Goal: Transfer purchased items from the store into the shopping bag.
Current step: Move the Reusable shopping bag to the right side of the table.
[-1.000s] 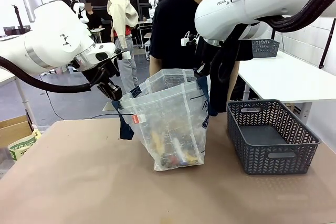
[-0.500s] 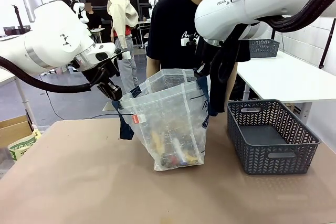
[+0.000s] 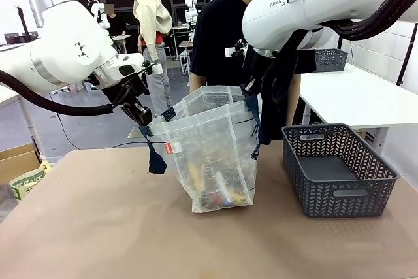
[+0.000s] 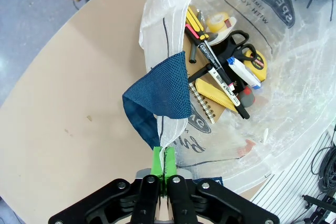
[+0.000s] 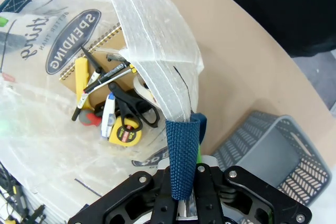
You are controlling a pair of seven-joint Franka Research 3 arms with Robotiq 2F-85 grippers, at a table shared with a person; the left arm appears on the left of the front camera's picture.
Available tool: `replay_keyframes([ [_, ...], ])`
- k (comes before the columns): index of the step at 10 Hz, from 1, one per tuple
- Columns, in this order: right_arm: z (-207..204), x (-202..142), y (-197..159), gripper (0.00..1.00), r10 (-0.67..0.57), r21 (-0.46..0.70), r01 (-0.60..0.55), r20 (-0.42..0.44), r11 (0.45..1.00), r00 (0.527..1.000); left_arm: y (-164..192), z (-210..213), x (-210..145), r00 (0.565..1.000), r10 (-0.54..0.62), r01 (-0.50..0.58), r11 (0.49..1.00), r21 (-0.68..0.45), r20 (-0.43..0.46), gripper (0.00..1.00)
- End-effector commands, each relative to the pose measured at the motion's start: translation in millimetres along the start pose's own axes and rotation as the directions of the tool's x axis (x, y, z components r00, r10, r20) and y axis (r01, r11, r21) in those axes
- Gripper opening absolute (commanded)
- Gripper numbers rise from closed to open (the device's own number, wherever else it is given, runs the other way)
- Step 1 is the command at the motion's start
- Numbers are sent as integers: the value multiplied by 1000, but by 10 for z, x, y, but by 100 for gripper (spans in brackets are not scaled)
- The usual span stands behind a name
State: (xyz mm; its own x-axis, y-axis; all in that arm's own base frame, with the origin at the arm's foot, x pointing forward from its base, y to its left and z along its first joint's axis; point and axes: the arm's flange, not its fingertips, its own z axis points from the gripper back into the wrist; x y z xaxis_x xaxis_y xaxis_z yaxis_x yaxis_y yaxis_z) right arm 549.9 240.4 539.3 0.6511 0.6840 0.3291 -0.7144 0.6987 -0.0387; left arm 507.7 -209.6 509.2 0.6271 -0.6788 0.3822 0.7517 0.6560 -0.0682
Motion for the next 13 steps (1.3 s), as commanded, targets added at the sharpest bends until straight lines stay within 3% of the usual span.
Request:
replay_keyframes([
  [1, 19, -4, -15, 0, -3, -3, 3, 4, 1000, 1000, 14, 7, -9, 1000, 6, -6, 1000, 0, 0, 0],
  [13, 19, -4, -15, 0, -3, -3, 3, 4, 1000, 1000, 14, 7, -9, 1000, 6, -6, 1000, 0, 0, 0],
])
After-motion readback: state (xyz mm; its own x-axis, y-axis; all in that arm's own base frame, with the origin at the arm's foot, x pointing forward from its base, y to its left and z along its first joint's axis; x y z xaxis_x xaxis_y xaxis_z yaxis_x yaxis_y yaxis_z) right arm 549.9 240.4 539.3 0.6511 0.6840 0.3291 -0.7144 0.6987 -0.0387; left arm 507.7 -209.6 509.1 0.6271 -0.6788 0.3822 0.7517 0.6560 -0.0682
